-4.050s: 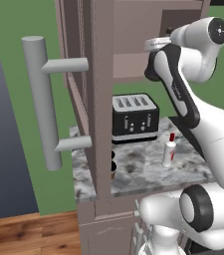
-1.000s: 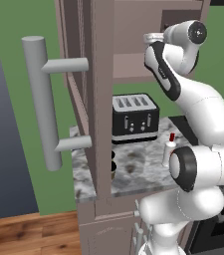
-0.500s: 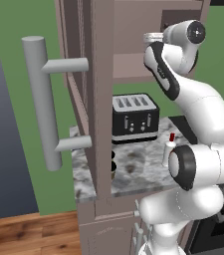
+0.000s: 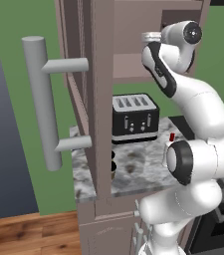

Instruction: Sort all alcoholic drinks to one cabinet, and non-alcoholic drinks to the other.

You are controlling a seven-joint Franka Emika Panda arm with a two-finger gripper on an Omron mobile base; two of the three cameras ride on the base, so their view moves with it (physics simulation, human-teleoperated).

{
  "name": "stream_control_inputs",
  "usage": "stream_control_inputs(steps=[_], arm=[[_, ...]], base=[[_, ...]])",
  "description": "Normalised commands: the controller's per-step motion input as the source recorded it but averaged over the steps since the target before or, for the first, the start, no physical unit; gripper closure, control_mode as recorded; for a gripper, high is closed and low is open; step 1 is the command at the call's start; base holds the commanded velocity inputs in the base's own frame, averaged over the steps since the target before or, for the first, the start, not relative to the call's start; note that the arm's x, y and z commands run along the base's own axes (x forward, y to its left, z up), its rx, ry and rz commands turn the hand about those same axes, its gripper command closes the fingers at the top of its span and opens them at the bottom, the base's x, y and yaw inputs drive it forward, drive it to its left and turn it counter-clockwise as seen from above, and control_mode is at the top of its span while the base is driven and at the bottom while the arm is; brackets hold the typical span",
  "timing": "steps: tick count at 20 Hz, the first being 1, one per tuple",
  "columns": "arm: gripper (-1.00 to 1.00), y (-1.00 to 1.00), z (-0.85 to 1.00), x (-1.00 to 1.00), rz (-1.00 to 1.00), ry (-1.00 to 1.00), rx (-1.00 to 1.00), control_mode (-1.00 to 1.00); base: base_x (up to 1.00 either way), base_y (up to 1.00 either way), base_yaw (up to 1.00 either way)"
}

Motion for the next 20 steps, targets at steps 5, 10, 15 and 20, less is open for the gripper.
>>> stream_control_inputs(steps=[5, 10, 15, 20], arm=[[1.0, 0.0, -0.2, 0.24, 0.0, -0.02, 0.0, -1.0], [1.0, 0.0, -0.12, 0.17, 0.0, 0.0, 0.0, -1.0], [-1.0, 0.0, -0.11, 0.15, 0.0, 0.0, 0.0, -1.0], [-1.0, 0.0, -0.13, 0.11, 0.0, 0.0, 0.0, -1.0]], base=[[0.0, 0.0, 0.0], [0.0, 0.0, 0.0], [0.0, 0.0, 0.0], [0.0, 0.0, 0.0]])
